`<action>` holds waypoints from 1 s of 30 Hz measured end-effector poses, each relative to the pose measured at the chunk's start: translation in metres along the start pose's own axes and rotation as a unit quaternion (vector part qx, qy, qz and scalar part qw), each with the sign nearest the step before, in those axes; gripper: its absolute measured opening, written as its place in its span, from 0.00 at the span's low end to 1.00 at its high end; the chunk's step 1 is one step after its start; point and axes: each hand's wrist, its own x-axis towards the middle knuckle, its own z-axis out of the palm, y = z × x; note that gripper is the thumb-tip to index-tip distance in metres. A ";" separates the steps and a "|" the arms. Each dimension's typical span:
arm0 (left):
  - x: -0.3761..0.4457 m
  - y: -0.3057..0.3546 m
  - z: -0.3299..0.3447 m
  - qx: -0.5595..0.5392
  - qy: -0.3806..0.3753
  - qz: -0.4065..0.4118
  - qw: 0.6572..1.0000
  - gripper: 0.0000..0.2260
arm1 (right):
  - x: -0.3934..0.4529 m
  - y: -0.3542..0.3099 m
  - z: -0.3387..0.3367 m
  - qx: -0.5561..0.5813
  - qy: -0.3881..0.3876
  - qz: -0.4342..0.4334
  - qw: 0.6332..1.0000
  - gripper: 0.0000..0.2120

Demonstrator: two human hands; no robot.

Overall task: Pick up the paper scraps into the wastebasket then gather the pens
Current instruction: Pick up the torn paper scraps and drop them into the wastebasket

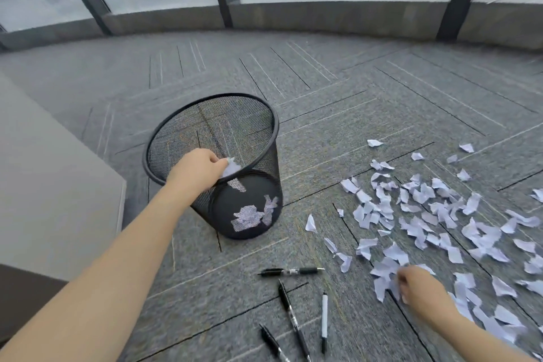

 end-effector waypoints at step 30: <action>-0.056 0.090 0.081 -0.058 0.065 0.411 0.908 0.06 | 0.040 -0.134 -0.181 0.202 0.226 -0.227 0.925 0.09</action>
